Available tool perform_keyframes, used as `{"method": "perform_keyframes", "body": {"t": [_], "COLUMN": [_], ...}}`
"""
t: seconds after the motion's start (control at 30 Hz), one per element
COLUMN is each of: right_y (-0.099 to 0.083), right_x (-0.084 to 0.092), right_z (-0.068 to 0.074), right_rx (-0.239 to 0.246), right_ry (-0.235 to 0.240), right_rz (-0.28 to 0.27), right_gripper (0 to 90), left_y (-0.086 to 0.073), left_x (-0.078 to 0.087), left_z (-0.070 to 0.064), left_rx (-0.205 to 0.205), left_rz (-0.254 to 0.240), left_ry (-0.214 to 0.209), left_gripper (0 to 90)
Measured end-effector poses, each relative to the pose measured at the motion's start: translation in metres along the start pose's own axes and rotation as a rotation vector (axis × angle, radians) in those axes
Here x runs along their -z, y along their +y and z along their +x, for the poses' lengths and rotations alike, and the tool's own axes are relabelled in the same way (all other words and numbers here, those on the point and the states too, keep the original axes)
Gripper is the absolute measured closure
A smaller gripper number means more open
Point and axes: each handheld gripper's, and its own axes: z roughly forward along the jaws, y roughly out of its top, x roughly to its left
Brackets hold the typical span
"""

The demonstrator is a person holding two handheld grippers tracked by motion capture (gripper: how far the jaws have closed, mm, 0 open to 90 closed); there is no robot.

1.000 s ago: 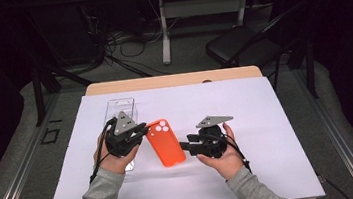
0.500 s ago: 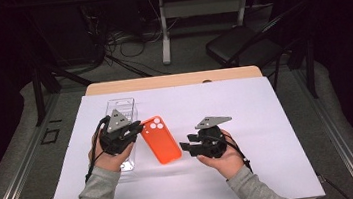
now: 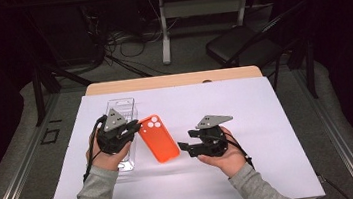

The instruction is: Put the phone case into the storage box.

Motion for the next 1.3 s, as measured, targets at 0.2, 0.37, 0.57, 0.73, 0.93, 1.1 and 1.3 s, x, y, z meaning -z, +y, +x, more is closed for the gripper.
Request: {"method": "perform_keyframes", "body": {"t": [0.2, 0.37, 0.57, 0.73, 0.93, 1.1, 1.3], "right_y": [0.000, 0.001, 0.001, 0.002, 0.002, 0.002, 0.002], "right_x": [0.002, 0.003, 0.005, 0.007, 0.011, 0.012, 0.011], "right_z": [-0.007, -0.011, -0.014, -0.020, -0.025, -0.026, -0.027], "right_rx": [-0.032, -0.033, -0.042, -0.069, -0.086, -0.090, -0.104], "right_ry": [-0.033, -0.058, -0.065, -0.077, -0.087, -0.086, -0.082], "right_rz": [0.021, 0.017, 0.017, 0.013, -0.001, -0.003, 0.010], "right_gripper": [35.8, 29.7, 21.2, 16.1, 15.9, 15.2, 14.8], "left_y": [0.000, 0.000, 0.000, 0.000, 0.002, 0.003, 0.006], "left_x": [0.001, 0.002, 0.001, -0.002, -0.004, -0.006, -0.008], "left_z": [0.002, 0.002, 0.003, 0.005, 0.005, 0.008, 0.014], "left_rx": [0.003, 0.004, 0.010, 0.024, 0.029, 0.054, 0.063], "left_rz": [-0.006, -0.006, -0.008, -0.008, 0.000, -0.001, 0.022], "left_ry": [0.005, 0.006, 0.004, -0.010, -0.021, -0.038, -0.040], "left_gripper": [81.7, 81.7, 81.7, 81.7, 81.7, 81.6, 81.6]}}
